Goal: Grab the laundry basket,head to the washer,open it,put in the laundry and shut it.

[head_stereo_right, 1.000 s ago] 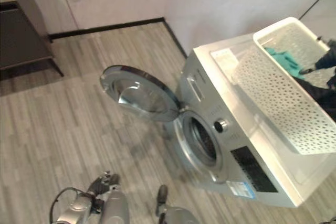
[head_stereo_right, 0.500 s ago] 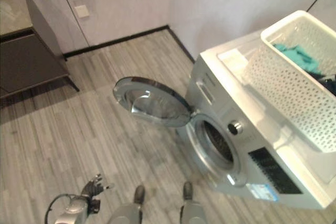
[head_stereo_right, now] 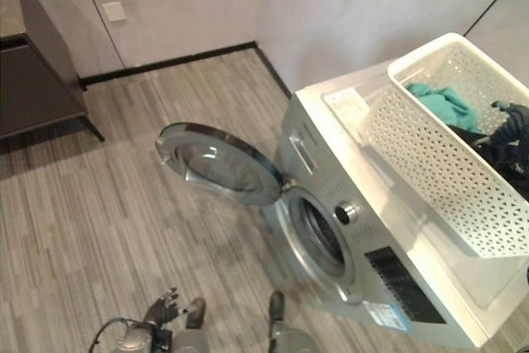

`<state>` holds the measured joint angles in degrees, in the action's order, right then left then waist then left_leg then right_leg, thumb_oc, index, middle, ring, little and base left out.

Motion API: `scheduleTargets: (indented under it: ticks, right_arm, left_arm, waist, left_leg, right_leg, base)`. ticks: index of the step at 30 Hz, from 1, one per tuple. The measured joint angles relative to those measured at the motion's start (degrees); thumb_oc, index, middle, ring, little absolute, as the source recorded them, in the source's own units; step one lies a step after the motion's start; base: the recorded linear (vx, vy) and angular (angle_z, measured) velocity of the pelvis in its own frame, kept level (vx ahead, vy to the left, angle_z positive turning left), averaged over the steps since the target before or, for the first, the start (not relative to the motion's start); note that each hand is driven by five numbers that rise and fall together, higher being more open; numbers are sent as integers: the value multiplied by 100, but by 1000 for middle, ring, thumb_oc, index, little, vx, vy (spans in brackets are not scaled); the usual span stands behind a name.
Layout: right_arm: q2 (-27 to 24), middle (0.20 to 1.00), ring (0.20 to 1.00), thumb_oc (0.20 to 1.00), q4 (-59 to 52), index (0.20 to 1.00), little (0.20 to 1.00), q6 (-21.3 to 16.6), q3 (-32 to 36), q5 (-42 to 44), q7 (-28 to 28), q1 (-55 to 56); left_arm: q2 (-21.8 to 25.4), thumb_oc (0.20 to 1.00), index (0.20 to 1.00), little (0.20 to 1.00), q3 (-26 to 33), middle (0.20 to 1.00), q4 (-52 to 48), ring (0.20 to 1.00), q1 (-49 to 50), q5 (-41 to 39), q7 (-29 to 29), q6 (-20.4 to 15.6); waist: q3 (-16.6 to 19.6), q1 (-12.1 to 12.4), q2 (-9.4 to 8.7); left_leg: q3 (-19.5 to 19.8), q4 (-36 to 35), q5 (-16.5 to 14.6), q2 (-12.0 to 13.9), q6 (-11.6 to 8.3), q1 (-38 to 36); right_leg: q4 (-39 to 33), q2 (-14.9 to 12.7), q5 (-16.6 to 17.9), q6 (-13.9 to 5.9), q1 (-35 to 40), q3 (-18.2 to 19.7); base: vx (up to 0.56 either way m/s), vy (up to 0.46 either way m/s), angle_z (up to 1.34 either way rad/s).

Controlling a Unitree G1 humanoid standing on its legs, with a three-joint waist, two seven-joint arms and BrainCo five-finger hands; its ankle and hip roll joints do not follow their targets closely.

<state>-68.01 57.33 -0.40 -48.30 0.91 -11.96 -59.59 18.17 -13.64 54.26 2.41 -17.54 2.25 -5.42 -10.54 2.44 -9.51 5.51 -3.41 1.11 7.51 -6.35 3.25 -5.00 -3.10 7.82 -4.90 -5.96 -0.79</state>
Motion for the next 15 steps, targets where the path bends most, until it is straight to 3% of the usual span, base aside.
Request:
scheduleTargets:
  ticks: [6, 15]
  right_arm:
    - [86, 1000, 1000, 1000, -582, 1000, 1000, -118, -481, 172, -221, -60]
    - [221, 1000, 1000, 1000, -50, 1000, 1000, -97, -463, 147, -322, -4]
  left_arm:
    - [56, 1000, 1000, 1000, 154, 1000, 208, 1000, -19, -13, 18, -33]
    - [34, 1000, 1000, 1000, 155, 1000, 187, 1000, -1, -173, 94, -58]
  waist:
    - [156, 84, -184]
    - [161, 158, -101]
  left_leg:
    - [-72, -96, 40, 98, -64, 16]
    - [28, -79, 78, 107, -112, 209]
  right_leg:
    - [0, 90, 19, 41, -101, 15]
    - [-3, 99, 31, 61, -230, -70]
  base:
    - [14, 0, -6]
    - [8, -3, 5]
